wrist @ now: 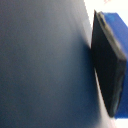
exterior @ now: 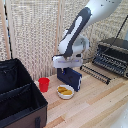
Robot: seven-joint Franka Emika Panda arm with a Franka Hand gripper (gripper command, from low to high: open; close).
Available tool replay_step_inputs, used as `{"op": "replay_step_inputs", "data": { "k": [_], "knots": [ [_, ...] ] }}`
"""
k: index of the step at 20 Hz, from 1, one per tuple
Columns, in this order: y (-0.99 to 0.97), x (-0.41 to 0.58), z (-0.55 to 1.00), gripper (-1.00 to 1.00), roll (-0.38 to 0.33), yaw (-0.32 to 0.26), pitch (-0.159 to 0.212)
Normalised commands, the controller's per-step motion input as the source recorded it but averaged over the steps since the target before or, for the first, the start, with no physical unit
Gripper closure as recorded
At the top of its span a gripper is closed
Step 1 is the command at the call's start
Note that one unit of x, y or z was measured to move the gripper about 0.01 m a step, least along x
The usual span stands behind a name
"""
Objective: Gently maneuver your gripper in the book's direction. Confidently hold the book by angling your gripper properly. Relocate the book to the caddy. Pinpoint the back pocket of the caddy and set the book down inside it.
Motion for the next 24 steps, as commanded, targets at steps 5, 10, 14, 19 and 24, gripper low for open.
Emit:
{"op": "replay_step_inputs", "data": {
  "k": [5, 10, 14, 19, 24],
  "knots": [
    [-0.25, 0.329, 0.72, 1.00, 0.098, -0.026, 0.143],
    [-0.10, 0.384, 0.77, 1.00, 0.074, -0.006, 0.137],
    [0.10, 0.376, 0.94, 1.00, 0.044, 0.005, 0.085],
    [0.27, 0.287, 1.00, 1.00, 0.006, 0.001, 0.040],
    [0.50, 0.061, 1.00, 1.00, 0.000, 0.008, 0.038]
  ]
}}
